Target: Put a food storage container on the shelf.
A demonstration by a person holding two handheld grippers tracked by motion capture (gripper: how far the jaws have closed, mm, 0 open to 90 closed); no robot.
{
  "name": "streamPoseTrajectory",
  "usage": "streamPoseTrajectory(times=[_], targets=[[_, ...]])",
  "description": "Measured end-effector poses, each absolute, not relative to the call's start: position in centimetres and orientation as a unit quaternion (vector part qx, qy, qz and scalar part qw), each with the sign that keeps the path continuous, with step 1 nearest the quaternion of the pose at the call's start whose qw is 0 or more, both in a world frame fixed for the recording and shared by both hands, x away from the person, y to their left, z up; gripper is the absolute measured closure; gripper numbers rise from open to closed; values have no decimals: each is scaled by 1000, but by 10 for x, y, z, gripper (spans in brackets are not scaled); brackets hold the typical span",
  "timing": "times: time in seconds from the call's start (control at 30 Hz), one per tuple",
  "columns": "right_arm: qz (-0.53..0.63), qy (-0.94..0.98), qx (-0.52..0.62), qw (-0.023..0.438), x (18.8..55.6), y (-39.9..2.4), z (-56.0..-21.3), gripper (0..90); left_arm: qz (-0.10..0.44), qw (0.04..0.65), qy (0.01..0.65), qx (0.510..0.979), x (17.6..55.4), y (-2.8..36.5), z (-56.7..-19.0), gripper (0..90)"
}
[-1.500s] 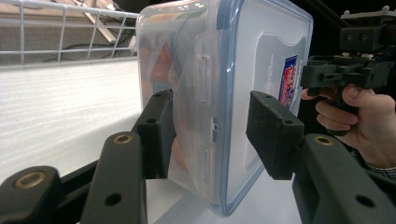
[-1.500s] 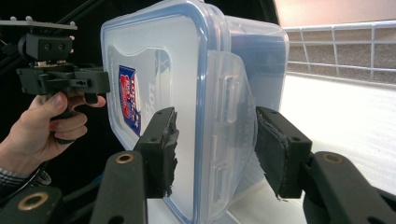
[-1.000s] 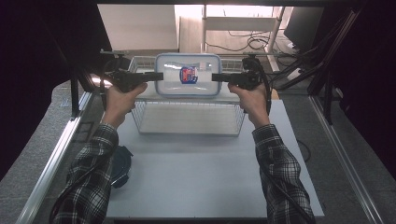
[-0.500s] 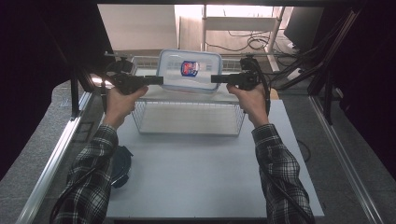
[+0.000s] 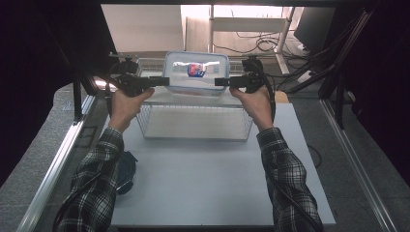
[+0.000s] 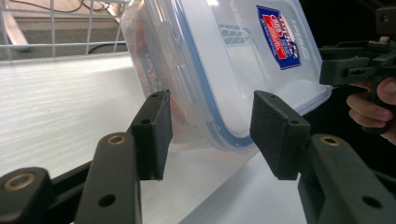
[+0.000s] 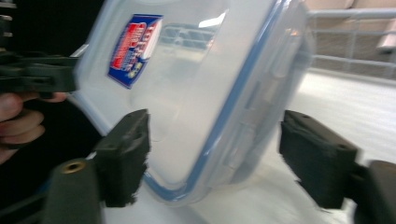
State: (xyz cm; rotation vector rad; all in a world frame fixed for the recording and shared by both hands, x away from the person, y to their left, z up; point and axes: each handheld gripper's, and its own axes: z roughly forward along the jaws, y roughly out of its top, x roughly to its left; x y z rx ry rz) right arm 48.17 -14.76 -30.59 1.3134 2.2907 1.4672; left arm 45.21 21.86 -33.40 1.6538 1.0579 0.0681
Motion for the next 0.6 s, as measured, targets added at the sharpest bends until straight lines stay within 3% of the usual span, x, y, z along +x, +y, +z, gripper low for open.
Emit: streamPoseTrajectory(times=[0.13,0.17,0.2,0.27,0.6], targets=[[475,761,432,98,479,-151,-303,277,24,559,448,698,453,218,-334,484],[475,762,428,98,479,-151,-303,308,25,559,448,697,453,217,-334,485],[485,763,418,91,478,-152,-302,399,26,559,451,695,454,217,-333,485],[488,762,416,88,478,-151,-302,432,30,557,451,697,454,217,-332,484],[486,761,418,102,474,-146,-297,494,43,557,462,688,455,222,-329,527]])
